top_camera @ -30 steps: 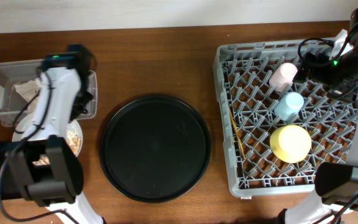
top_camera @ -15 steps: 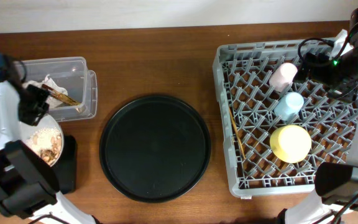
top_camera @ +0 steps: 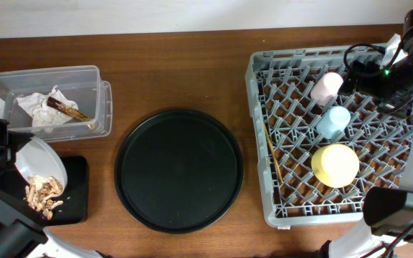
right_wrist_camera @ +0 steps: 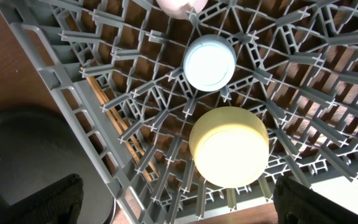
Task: Sort waste into correct bins and load items into the dishwasher rack
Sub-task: 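Carry the plate left and tip the food scraps onto the small black tray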
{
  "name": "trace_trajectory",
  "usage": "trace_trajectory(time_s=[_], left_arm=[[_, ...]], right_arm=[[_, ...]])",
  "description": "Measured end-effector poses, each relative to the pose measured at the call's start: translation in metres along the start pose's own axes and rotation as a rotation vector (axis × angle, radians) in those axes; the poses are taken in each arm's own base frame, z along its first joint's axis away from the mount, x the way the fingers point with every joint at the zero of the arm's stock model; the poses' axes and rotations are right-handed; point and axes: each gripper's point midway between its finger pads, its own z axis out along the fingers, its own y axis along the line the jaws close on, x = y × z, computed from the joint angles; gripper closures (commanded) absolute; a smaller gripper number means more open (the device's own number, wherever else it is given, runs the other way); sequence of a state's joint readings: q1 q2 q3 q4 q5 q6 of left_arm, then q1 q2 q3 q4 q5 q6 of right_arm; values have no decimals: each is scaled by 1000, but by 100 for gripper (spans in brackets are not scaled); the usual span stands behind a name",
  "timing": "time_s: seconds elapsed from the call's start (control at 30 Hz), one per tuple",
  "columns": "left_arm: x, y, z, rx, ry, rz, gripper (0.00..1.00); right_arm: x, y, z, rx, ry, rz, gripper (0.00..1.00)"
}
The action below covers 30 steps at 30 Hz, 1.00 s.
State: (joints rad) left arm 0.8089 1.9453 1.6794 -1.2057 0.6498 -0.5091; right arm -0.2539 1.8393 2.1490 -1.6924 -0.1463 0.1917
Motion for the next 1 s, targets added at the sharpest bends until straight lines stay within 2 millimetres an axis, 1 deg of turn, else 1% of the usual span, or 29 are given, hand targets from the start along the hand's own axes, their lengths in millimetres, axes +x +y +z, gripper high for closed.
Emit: trace_trajectory(time_s=[0.03, 0.1, 0.2, 0.3, 0.47, 0.53, 0.57, 0.67, 0.77, 0.83, 0.9, 1.0], left_arm=[[0, 0, -2, 13, 7, -4, 99], [9, -1, -7, 58, 55, -20, 99], [15, -7, -16, 147, 103, -23, 99], [24, -5, -29, 208, 154, -65, 99], [14, 1, -51, 314, 136, -69, 99], [5, 1, -59, 359, 101, -39, 99], [3, 2, -63, 375, 94, -36, 99], [3, 2, -67, 396, 96, -36, 99], [18, 1, -69, 410, 153, -74, 99], [15, -2, -70, 425, 136, -41, 99], [20, -2, -71, 427, 158, -61, 99], [19, -3, -71, 438, 154, -44, 99]], right_arm=[[0, 0, 0, 0, 0, 0, 2], [0, 0, 0, 0, 0, 0, 2], [0, 0, 0, 0, 0, 0, 2], [0, 0, 0, 0, 0, 0, 2], [0, 0, 0, 0, 0, 0, 2], [0, 0, 0, 0, 0, 0, 1], [0, 0, 0, 0, 0, 0, 2], [0, 0, 0, 0, 0, 0, 2], [0, 0, 0, 0, 0, 0, 2], [0, 0, 0, 0, 0, 0, 2], [0, 0, 0, 0, 0, 0, 2], [0, 0, 0, 0, 0, 0, 2]])
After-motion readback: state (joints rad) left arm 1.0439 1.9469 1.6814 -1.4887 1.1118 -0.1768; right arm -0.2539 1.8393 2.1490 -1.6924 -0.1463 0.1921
